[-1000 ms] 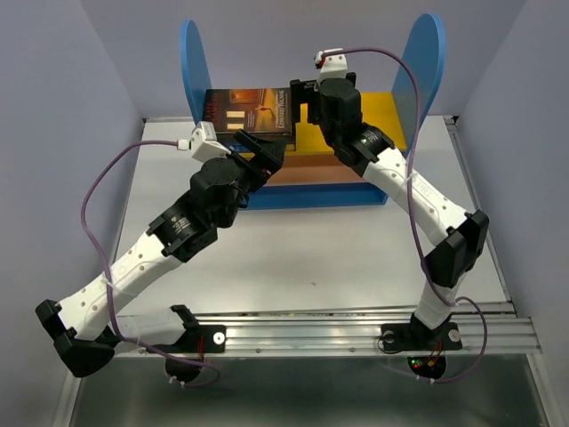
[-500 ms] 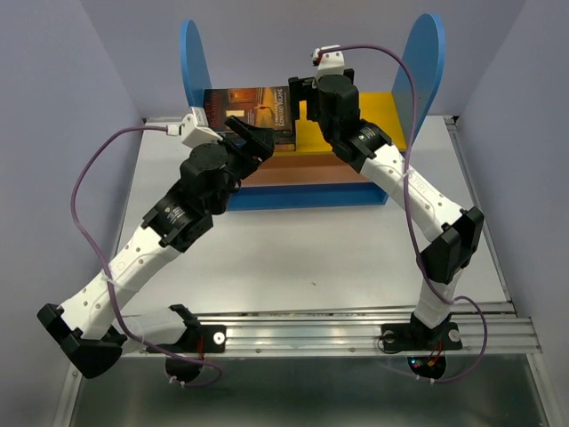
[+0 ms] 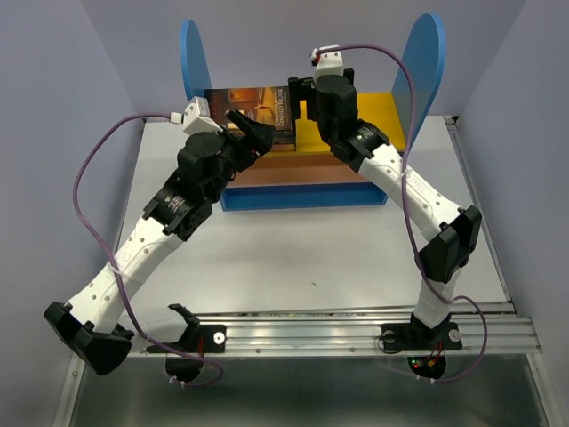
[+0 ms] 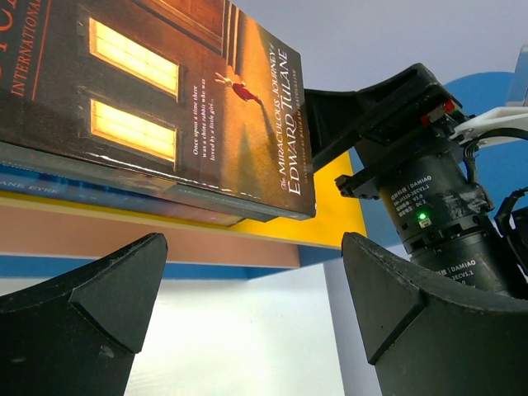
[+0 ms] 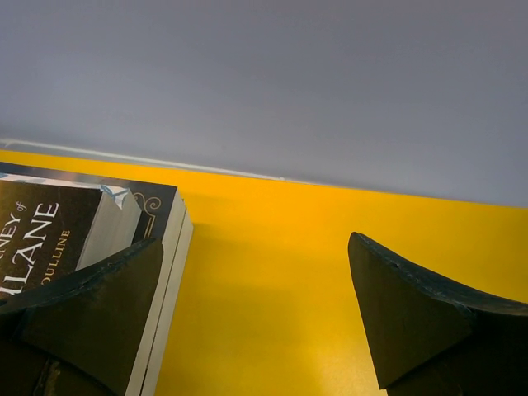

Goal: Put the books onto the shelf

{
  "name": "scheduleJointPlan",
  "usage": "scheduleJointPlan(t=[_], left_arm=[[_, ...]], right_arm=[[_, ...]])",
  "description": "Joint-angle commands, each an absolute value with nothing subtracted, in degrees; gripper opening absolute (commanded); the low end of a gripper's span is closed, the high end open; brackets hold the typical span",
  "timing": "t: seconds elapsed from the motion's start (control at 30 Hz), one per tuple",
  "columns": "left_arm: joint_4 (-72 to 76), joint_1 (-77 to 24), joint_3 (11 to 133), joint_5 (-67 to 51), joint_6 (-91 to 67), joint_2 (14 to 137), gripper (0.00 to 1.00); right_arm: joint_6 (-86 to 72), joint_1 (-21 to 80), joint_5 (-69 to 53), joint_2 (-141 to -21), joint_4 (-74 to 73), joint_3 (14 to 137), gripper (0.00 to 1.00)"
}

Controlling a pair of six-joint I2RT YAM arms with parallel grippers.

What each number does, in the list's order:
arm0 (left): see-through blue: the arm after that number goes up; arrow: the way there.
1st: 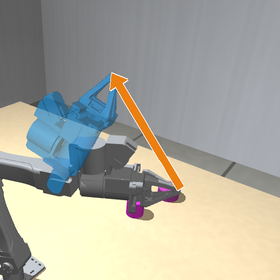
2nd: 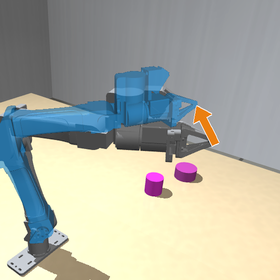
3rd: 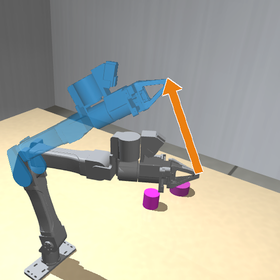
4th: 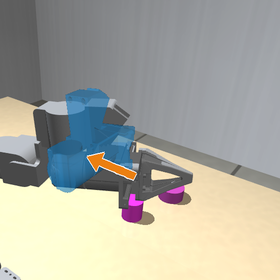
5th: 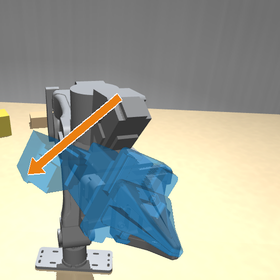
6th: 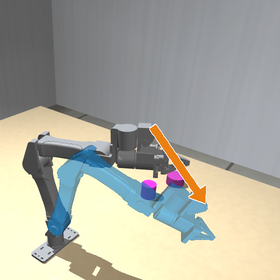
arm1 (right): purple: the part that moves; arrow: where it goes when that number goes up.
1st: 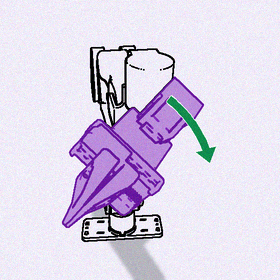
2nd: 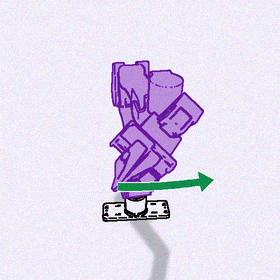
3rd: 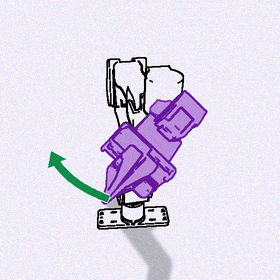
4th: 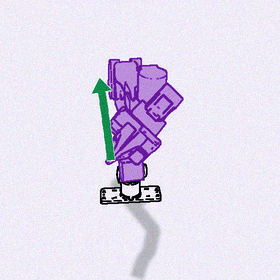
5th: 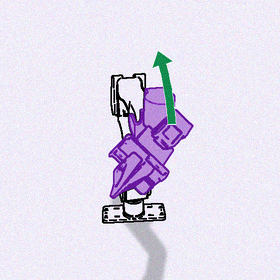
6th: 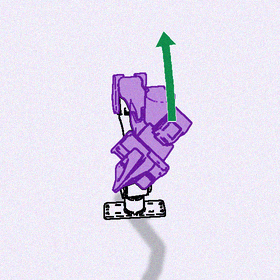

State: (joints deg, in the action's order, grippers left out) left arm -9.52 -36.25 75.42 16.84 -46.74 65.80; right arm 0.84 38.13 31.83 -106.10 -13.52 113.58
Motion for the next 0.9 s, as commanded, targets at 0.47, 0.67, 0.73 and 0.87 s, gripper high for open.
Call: scheduleJointPlan(t=[0.47,0.67,0.73,0.87], left_arm=[[-7.8,-30.6,81.3,5.9,-39.0,65.8,0.99],[-7.6,-29.7,81.6,4.5,-38.6,66.6,0.99],[-7.6,-29.4,81.8,4.3,-38.4,67.0,0.99],[-7.6,-29.3,81.4,3.2,-38.6,66.8,0.99]], right_arm=[[2.9,37.3,42.1,-94.8,-11.2,103.8,1.0],[3.0,37.3,42.4,-91.1,-10.7,101.2,1.0],[2.9,37.3,42.4,-89.3,-10.0,100.2,1.0],[2.8,37.3,42.3,-87.2,-10.0,99.5,1.0]])
